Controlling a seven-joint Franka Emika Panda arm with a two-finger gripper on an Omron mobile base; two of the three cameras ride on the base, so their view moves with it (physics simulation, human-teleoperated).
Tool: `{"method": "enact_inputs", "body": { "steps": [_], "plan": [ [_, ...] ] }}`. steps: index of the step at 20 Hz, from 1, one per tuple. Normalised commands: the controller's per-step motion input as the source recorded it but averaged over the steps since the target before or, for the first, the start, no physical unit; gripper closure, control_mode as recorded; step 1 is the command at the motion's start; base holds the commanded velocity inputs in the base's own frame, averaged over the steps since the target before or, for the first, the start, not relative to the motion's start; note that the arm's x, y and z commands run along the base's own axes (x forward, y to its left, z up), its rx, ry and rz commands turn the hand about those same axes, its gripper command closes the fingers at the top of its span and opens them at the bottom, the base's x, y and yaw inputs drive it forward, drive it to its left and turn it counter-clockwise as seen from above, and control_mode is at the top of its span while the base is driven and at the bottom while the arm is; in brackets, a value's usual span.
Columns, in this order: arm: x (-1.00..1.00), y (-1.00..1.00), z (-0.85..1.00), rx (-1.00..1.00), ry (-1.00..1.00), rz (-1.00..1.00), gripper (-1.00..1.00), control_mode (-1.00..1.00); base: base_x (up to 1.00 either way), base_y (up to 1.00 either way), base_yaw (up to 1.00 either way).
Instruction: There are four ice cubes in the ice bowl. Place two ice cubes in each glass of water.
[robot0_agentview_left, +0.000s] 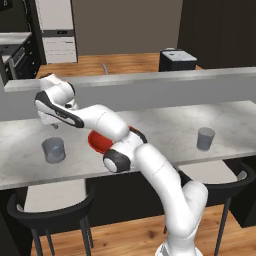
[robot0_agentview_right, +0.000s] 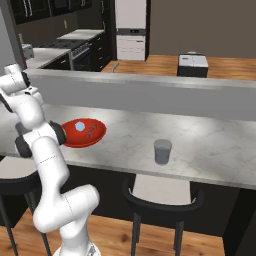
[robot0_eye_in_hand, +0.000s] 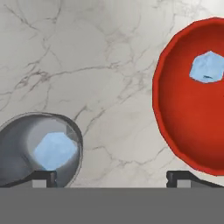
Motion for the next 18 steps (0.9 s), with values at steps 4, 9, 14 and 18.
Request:
{"method": "enact_inputs", "body": {
  "steps": [4,9,14,18],
  "plan": [
    [-0.99,-0.33,0.36,0.00,-0.01,0.05,-1.00,-1.00,0.00,0.00,0.00],
    [-0.82,-0.81,0.04,0.00,0.00,0.00,-1.00,-1.00,0.00,0.00,0.00],
    [-0.66,-0.98,-0.15,0.00,0.00,0.00,-1.00,-1.00,0.00,0.00,0.00],
    [-0.85,-0.87,-0.44,0.00,-0.02,0.00,-1.00,-1.00,0.00,0.00,0.00]
  ]
}}
